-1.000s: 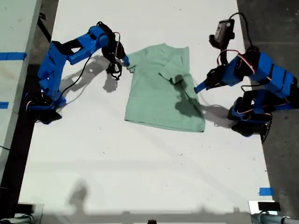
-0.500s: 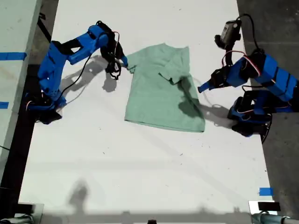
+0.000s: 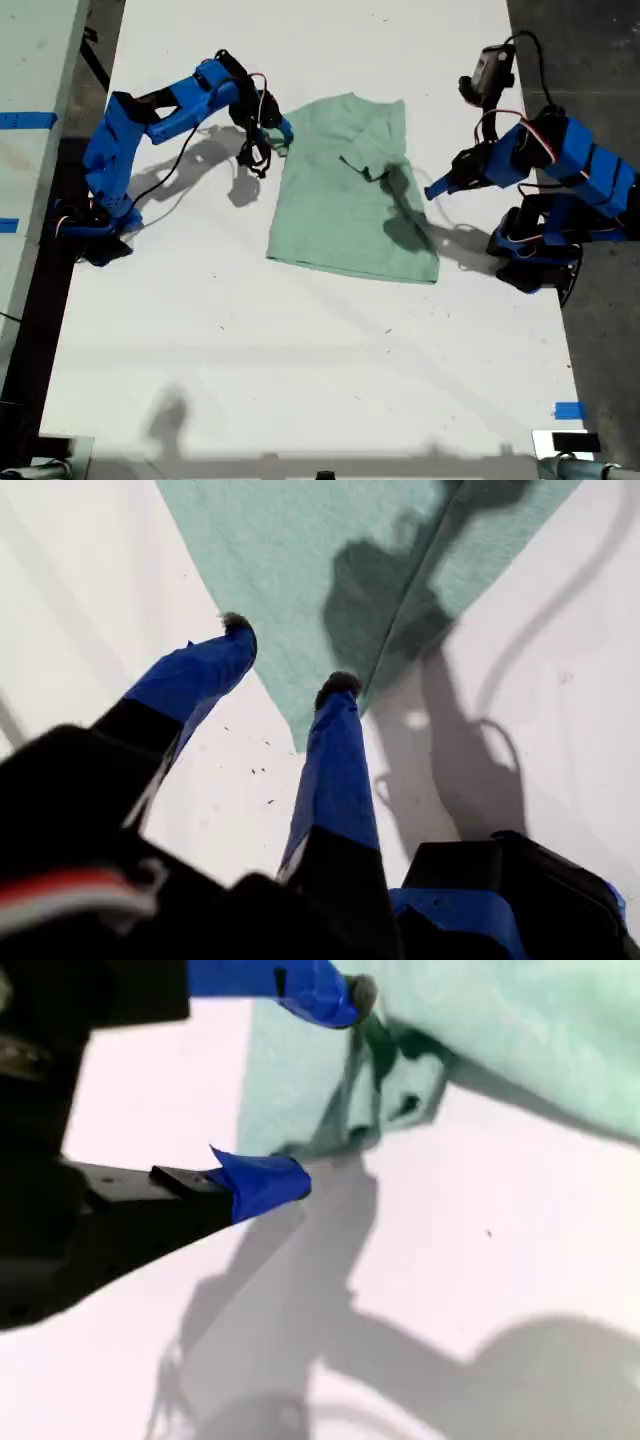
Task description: Fold tshirt
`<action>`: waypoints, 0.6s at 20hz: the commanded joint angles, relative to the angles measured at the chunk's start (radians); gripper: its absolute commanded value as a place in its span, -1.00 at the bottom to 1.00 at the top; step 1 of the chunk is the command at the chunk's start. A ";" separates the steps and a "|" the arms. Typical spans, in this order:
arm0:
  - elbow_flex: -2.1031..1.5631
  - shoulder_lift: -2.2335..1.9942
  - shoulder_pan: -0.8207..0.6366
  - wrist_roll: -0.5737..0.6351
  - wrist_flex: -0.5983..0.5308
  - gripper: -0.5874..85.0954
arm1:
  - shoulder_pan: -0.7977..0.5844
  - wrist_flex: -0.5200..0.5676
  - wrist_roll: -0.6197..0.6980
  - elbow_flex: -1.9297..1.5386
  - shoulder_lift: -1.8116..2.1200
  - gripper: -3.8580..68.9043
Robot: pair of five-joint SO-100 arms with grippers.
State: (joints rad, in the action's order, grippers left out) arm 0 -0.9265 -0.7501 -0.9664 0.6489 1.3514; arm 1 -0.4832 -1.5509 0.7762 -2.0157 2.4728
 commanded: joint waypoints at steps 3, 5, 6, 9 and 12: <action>0.061 -0.015 -0.026 0.109 0.048 -0.51 | -0.012 0.041 0.009 0.000 0.031 -0.43; 0.061 -0.011 -0.038 0.132 0.063 -0.57 | -0.012 0.041 0.009 -0.002 0.035 -0.42; 0.061 -0.003 -0.043 0.138 0.063 -0.67 | -0.011 0.041 0.008 -0.005 0.040 -0.42; 0.061 0.020 -0.054 0.135 0.055 -0.94 | -0.003 0.032 -0.002 -0.018 0.071 -0.42; 0.040 0.023 -0.055 0.135 0.086 -0.98 | -0.008 0.006 -0.006 -0.038 0.133 -0.41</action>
State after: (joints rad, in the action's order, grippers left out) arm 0 -0.8958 -0.7179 -0.9956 0.7869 1.3975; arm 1 -0.4832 -1.5417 0.7762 -2.0617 2.5633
